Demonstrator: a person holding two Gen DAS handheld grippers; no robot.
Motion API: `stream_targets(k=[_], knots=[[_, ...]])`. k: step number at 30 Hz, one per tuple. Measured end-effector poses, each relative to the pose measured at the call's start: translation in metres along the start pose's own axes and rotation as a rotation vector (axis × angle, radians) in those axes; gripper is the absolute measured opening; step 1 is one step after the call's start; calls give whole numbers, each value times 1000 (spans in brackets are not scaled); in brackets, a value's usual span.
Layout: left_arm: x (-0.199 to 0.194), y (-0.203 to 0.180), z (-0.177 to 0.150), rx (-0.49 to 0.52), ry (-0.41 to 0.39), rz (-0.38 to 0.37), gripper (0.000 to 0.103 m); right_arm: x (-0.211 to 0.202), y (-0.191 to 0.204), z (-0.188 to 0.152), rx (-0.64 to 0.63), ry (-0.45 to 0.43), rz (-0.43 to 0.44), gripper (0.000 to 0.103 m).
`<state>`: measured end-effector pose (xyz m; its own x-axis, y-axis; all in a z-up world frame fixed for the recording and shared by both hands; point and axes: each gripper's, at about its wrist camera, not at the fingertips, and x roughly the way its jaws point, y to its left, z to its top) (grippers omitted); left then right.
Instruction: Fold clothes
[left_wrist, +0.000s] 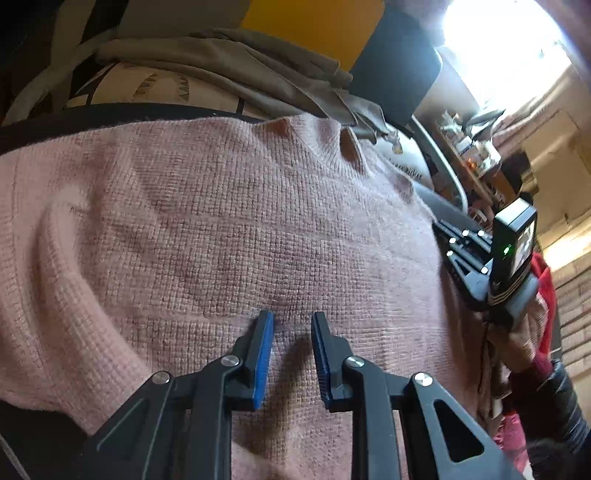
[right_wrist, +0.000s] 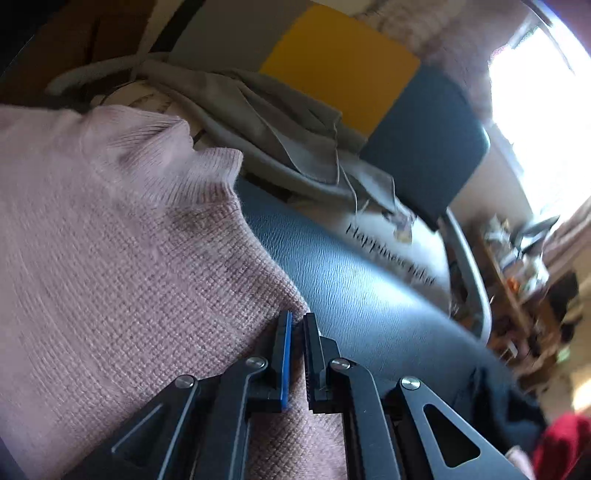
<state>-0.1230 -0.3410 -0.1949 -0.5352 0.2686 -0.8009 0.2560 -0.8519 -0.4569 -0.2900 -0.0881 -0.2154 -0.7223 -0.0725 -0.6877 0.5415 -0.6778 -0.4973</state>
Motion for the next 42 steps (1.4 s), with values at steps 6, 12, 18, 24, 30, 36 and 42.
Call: stream_targets(k=[6, 12, 18, 24, 30, 36, 42], knots=[[-90, 19, -58, -85, -169, -167, 22, -80, -16, -9, 112, -63, 142, 21], [-136, 7, -150, -86, -125, -361, 28, -189, 6, -92, 296, -124, 427, 74], [-114, -10, -189, -246, -33, -519, 47, -214, 42, -171, 358, -24, 472, 74], [-91, -30, -190, -269, 43, -421, 51, -213, 60, -208, 360, -33, 435, 81], [-72, -46, -180, -236, 137, -226, 28, -212, 70, -212, 370, -92, 421, 98], [-131, -34, -185, -205, 18, -203, 7, -210, 70, -215, 385, -127, 452, 99], [-223, 32, -212, -247, -111, -12, 7, -212, 73, -215, 373, -131, 455, 102]])
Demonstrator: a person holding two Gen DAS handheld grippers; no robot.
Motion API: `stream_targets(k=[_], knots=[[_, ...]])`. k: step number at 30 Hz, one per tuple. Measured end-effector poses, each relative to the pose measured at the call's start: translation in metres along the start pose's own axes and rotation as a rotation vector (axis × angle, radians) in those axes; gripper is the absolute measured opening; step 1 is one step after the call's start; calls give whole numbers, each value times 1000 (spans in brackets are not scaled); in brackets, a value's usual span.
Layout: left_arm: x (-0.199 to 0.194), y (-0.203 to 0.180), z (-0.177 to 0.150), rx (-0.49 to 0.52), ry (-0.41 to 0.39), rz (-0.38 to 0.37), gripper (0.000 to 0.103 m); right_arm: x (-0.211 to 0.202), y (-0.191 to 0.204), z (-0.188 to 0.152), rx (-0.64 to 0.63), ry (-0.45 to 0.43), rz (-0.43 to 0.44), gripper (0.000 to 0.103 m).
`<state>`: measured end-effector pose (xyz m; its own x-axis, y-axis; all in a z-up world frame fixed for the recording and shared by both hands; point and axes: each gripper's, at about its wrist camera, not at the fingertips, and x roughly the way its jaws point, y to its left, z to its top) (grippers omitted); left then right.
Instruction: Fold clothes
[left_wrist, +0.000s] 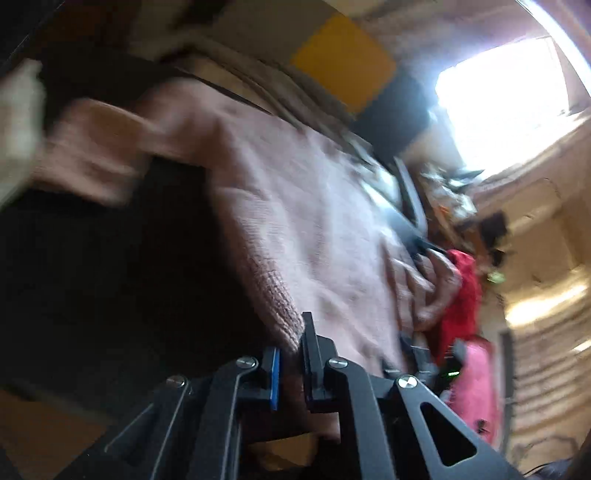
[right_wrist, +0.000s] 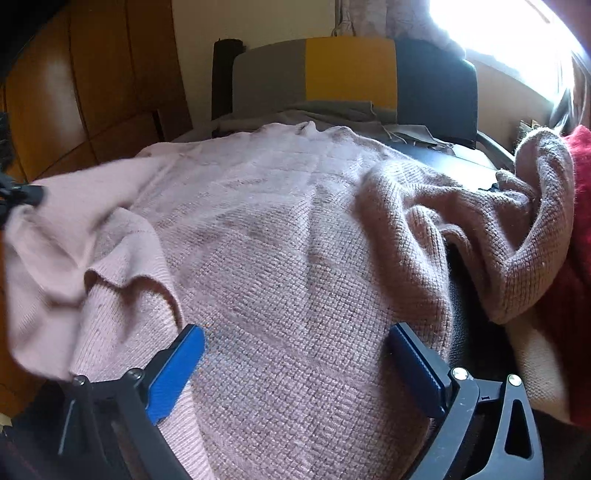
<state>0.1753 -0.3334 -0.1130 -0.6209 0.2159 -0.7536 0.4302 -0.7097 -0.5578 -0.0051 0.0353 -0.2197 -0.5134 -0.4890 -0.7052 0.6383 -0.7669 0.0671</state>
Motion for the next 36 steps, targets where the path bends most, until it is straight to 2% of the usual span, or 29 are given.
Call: stream_targets(k=[3, 6, 10, 13, 15, 16, 18, 19, 21, 24, 26, 27, 29, 31, 32, 34, 36], knots=[[-13, 42, -1, -53, -5, 98, 7, 0, 0, 0, -7, 4, -2, 103], [-12, 79, 0, -94, 28, 150, 7, 1, 0, 0, -7, 9, -3, 103], [15, 87, -7, -76, 118, 178, 8, 2, 1, 2, -19, 26, -15, 103], [7, 84, -6, -58, 94, 177, 9, 3, 1, 8, -27, 75, -24, 103], [-12, 75, 0, -29, 26, 170, 9, -4, 0, 17, 8, 105, -7, 95], [-20, 68, 3, -2, -13, 162, 9, -10, -1, 22, 27, 97, 15, 85], [-28, 51, 8, 55, -76, 128, 13, -25, 0, 31, 51, 57, 79, 84], [-22, 44, 10, 77, -70, 94, 15, -28, 1, 35, 55, 50, 107, 84], [7, 29, 12, 133, -15, 89, 15, -21, 7, 41, 49, 76, 137, 84], [65, 13, 3, 165, 117, 88, 15, 3, 8, 40, -6, 147, 65, 84], [93, 12, -8, 135, 202, 66, 15, 15, -4, 34, -30, 199, -6, 84], [102, 10, -15, 135, 207, 49, 14, 14, -11, 31, -55, 190, -36, 84], [107, 5, -24, 124, 195, -2, 13, 14, -33, 28, -40, 206, -91, 99], [113, 4, -30, 63, 216, -71, 9, 14, -59, 25, -3, 210, -113, 102], [115, 4, -32, 56, 214, -78, 8, 15, -65, 24, 4, 209, -117, 103], [111, 1, -32, 60, 185, -76, 6, 15, -73, 26, 13, 211, -123, 103], [89, 3, -23, 66, 88, -56, 6, 15, -72, 29, 9, 220, -128, 103]])
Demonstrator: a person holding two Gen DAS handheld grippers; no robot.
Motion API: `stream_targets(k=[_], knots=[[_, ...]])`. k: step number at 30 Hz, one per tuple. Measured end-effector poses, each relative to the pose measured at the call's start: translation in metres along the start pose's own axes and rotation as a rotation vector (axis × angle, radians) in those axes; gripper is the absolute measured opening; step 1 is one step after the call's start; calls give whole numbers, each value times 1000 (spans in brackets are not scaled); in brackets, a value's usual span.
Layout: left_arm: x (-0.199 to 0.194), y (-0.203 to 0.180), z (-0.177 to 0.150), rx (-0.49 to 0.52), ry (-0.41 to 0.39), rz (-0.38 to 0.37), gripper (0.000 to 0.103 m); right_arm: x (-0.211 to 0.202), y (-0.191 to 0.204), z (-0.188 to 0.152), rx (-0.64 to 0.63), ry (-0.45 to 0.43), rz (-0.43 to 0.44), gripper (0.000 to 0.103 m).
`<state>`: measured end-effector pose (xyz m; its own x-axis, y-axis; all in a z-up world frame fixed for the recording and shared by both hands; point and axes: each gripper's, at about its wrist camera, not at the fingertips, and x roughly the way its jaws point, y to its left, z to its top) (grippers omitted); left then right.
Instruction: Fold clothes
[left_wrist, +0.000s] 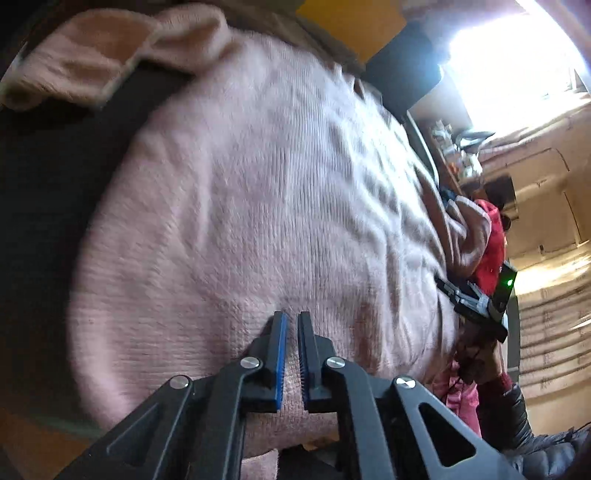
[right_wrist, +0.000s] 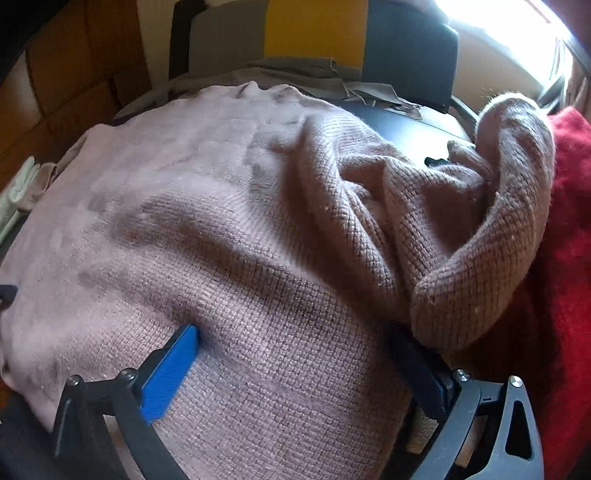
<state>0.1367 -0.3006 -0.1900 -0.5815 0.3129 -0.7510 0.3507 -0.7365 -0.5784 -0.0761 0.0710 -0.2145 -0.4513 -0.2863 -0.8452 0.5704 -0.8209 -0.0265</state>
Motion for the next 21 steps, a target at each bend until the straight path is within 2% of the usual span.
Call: stream_targets(k=[1, 2, 3, 4, 5, 7, 8, 10, 13, 15, 16, 18, 21], knots=[[-13, 3, 3, -7, -50, -6, 9, -1, 1, 3, 5, 11, -2, 101], [-28, 9, 9, -29, -96, -23, 12, -4, 2, 4, 13, 15, 0, 94], [-42, 18, 16, -51, -143, -7, 18, -11, 7, 9, 13, -11, 13, 91], [-55, 28, 22, -73, -190, 21, 19, -20, 14, 14, 9, -47, 31, 90], [-66, 31, 27, -67, -240, 109, 19, -28, 21, 20, 6, -83, 48, 90], [-82, 29, 35, 44, -315, 366, 21, -37, 41, 37, -17, -135, 111, 90], [-84, 26, 37, 118, -342, 466, 22, -38, 53, 46, -34, -148, 137, 90], [-77, 16, 40, 279, -337, 600, 23, -27, 80, 66, -71, -150, 193, 90], [-68, 15, 29, 522, -316, 720, 26, -5, 117, 84, -103, -132, 235, 90], [-50, 10, 24, 692, -270, 810, 28, 20, 129, 94, -116, -106, 235, 90], [-43, 14, 23, 760, -248, 840, 31, 34, 133, 98, -114, -84, 236, 90], [-34, 26, 25, 857, -203, 892, 37, 56, 138, 101, -95, -43, 245, 91], [-24, 45, 36, 918, -152, 953, 40, 61, 145, 95, -113, -74, 243, 103]])
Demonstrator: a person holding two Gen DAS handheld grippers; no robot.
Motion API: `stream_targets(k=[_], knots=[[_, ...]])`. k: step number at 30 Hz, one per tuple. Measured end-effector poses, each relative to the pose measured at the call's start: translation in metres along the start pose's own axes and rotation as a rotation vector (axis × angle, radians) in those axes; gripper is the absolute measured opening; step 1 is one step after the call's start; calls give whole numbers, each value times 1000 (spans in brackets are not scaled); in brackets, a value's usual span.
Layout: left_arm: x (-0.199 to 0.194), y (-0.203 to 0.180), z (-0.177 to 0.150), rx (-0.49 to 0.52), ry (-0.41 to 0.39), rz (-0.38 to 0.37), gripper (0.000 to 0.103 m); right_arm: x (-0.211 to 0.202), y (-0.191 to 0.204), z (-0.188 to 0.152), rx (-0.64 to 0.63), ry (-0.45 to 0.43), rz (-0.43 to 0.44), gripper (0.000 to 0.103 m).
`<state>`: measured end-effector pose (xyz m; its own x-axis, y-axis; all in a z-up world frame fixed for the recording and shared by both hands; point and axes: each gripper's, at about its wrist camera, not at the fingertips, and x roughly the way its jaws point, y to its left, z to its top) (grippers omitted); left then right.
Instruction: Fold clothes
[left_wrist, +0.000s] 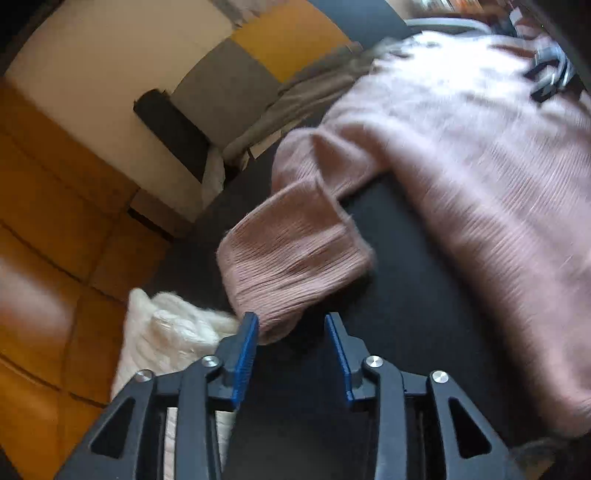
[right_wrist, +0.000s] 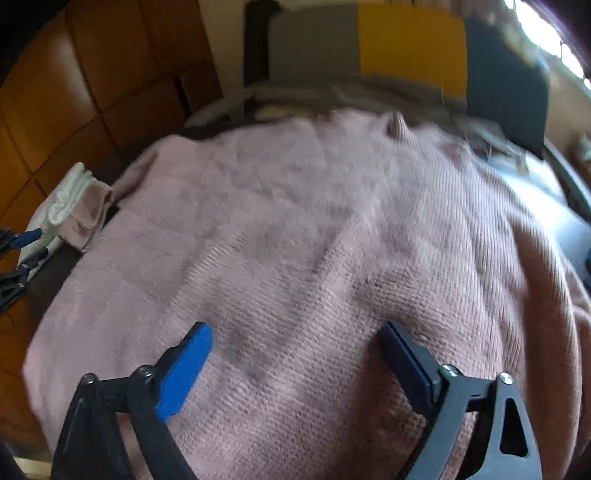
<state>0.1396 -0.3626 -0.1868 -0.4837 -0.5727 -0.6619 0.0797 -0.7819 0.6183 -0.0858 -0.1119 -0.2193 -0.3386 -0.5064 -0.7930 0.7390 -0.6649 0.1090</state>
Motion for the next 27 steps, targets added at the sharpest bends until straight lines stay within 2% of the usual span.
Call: stream_targets(k=[6, 12, 13, 15, 18, 24, 27], knots=[[42, 3, 7, 74, 39, 17, 41, 4, 6, -2, -29, -1, -7, 103], [63, 8, 12, 57, 57, 8, 41, 8, 8, 0, -37, 0, -17, 103], [65, 11, 13, 35, 60, -7, 34, 9, 8, 0, -36, -1, -15, 103], [67, 24, 15, -79, 76, -75, 13, 6, 6, -1, -35, -3, -15, 103], [60, 52, 16, -284, 56, -170, 10, 3, 6, -2, -36, -3, -17, 103], [21, 156, -7, -796, -96, -314, 6, 4, 6, -2, -38, -4, -18, 103], [11, 213, -28, -1001, -186, -345, 4, 4, 6, -2, -38, -5, -19, 103]])
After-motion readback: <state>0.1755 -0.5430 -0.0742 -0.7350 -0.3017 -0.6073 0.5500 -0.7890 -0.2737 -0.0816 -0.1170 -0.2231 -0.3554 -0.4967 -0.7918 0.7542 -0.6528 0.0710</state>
